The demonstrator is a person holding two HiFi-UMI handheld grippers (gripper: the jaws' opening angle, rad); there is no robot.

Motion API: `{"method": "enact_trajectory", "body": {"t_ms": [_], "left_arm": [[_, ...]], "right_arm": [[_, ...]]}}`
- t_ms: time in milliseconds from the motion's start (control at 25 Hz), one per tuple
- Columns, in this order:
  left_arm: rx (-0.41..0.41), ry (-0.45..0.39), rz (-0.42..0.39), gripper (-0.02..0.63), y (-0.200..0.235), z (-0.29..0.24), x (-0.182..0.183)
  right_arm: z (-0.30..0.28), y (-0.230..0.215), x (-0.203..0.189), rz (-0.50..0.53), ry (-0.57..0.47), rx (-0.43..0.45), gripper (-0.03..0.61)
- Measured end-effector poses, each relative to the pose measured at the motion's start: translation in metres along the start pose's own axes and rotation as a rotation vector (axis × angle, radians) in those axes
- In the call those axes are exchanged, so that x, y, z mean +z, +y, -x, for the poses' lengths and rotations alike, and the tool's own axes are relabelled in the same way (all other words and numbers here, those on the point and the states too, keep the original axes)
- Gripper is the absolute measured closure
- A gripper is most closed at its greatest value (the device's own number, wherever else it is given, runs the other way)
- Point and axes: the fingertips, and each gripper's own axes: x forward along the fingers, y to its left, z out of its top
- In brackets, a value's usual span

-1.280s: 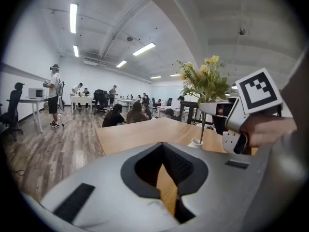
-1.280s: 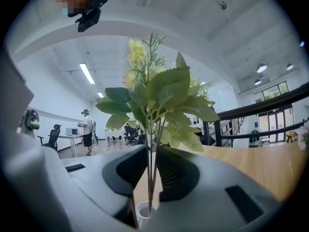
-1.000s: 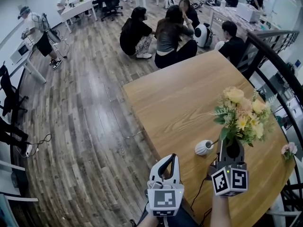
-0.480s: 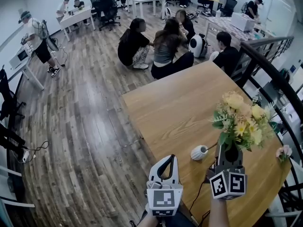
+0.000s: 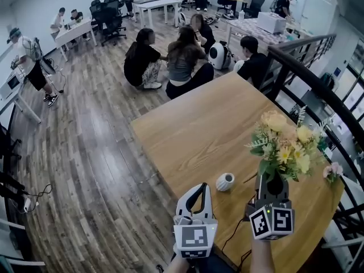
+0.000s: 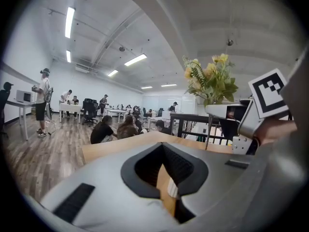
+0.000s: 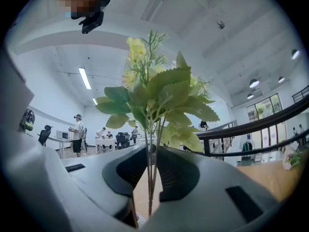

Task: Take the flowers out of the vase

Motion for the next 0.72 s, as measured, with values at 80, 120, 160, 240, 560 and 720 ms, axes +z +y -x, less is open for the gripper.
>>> {"method": "enact_trajectory", "body": {"t_ms": [80, 120, 160, 240, 560, 720], "left_arm": [[-0.023, 0.000, -0.003, 0.588, -0.010, -0.004, -0.001], [-0.034, 0.001, -0.005, 0.588, -0.015, -0.006, -0.001], [-0.045, 0.002, -0.007, 0.588, -0.021, -0.008, -0.001], [-0.066, 0.005, -0.011, 0.588, -0.031, -0.012, 0.000], [-0.142, 0.024, -0.026, 0.588, -0.075, -0.026, 0.001], [-0.168, 0.041, -0.035, 0.588, -0.089, -0.030, 0.000]], "right_arm": [[0.007, -0.011, -0.002, 0.002, 0.003, -0.024, 0.492], [0.010, -0.016, -0.003, 0.002, 0.006, -0.035, 0.492], [0.013, -0.021, -0.003, 0.003, 0.010, -0.046, 0.492], [0.020, -0.030, -0.005, 0.006, 0.020, -0.066, 0.492], [0.045, -0.062, -0.015, 0.009, 0.048, -0.128, 0.492], [0.054, -0.071, -0.023, -0.001, 0.080, -0.147, 0.492]]}}
